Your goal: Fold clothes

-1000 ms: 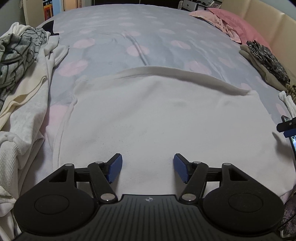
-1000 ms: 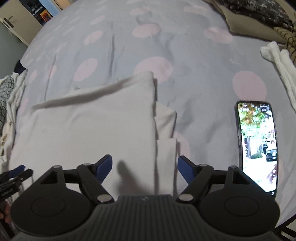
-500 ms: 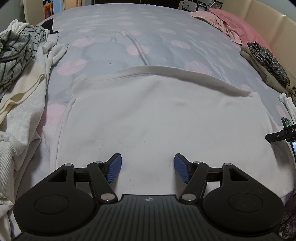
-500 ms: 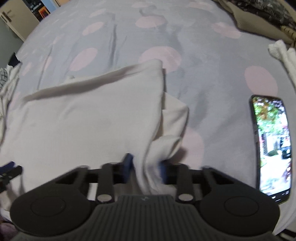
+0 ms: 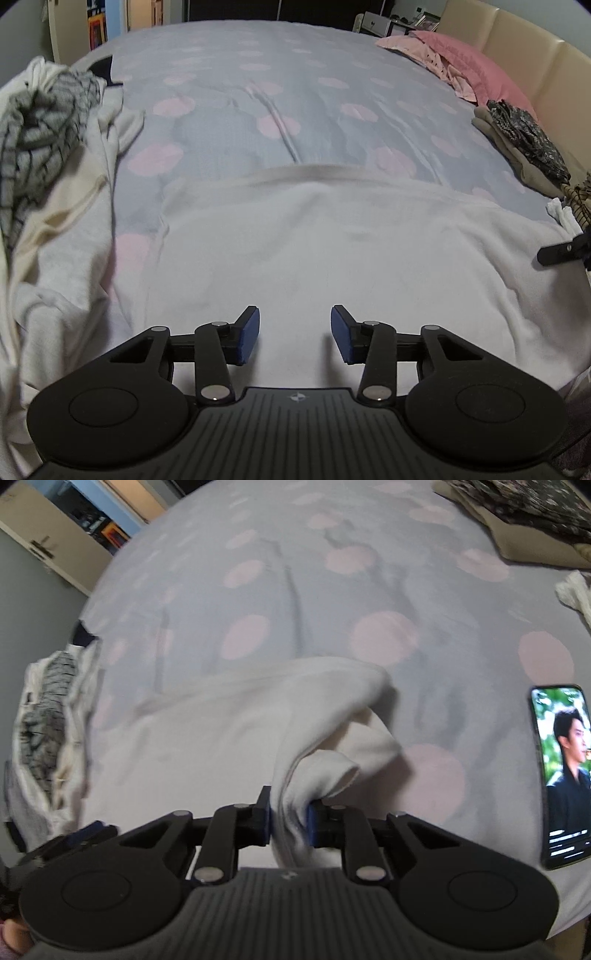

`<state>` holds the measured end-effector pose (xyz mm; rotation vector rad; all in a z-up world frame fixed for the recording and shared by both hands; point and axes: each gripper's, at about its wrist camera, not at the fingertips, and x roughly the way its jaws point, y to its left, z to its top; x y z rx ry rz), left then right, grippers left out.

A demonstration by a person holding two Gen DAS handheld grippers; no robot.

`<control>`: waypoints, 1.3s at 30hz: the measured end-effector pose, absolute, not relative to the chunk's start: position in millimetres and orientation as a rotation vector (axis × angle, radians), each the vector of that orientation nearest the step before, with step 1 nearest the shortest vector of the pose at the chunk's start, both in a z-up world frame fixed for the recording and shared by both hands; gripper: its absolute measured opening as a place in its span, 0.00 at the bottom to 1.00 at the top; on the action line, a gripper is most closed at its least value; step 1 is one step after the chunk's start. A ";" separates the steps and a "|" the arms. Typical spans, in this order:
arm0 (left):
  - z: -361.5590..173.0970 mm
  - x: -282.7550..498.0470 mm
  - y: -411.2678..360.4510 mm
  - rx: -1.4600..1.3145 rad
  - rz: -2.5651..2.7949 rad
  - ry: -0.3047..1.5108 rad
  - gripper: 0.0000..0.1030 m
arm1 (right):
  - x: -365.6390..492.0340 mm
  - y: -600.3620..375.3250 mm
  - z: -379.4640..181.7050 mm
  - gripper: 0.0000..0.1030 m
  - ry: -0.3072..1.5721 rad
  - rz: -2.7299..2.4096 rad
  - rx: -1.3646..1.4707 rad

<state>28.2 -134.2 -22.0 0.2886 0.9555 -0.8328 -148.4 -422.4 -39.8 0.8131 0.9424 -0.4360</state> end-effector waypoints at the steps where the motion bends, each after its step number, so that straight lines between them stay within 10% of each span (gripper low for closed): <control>1: -18.1 28.7 -132.5 0.283 -0.838 0.948 0.37 | -144.9 -419.3 -34.3 0.19 0.934 -0.420 0.820; 34: -15.9 95.4 -43.6 0.158 -0.762 0.998 0.32 | 75.7 -230.3 -61.4 0.19 1.059 0.032 0.746; 39: -14.8 98.2 -35.7 0.150 -0.744 1.008 0.32 | 84.9 -218.5 -67.0 0.32 1.071 0.048 0.694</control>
